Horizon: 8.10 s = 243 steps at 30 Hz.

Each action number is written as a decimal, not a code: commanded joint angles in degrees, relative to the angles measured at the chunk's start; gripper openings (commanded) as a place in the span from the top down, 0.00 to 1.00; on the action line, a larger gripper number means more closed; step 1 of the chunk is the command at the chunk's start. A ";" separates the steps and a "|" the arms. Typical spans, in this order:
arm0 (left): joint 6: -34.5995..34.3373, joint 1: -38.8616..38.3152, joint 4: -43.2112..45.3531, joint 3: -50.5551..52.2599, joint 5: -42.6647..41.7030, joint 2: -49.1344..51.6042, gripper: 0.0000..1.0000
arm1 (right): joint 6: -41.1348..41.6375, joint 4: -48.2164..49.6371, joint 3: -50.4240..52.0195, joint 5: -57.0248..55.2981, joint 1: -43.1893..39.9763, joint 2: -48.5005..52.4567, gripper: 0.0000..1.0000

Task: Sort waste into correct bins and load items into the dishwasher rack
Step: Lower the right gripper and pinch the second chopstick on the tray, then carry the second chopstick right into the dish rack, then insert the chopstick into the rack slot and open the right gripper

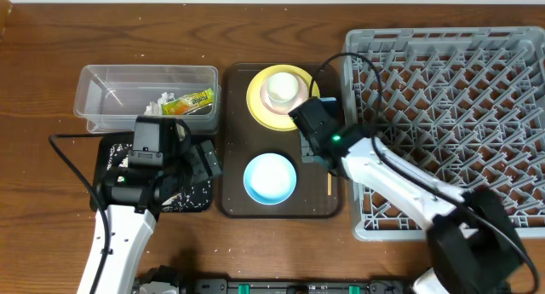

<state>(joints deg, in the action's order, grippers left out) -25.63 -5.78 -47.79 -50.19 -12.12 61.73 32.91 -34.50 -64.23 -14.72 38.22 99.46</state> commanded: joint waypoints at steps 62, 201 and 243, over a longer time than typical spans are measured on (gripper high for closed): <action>0.31 0.24 -0.17 -0.92 -0.52 -0.02 0.04 | 6.27 0.74 1.31 9.22 -1.16 7.74 0.43; 0.31 0.24 -0.17 -0.92 -0.52 0.00 0.04 | -14.64 -10.84 -3.17 18.78 -17.92 -14.82 0.66; 0.31 0.24 -0.17 -0.92 -0.52 -0.02 0.04 | -13.18 -7.23 4.96 15.13 -15.39 -12.13 0.83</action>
<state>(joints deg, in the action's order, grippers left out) -25.63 -5.78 -47.79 -50.19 -12.12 61.73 19.07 -42.33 -60.18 1.28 21.21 85.89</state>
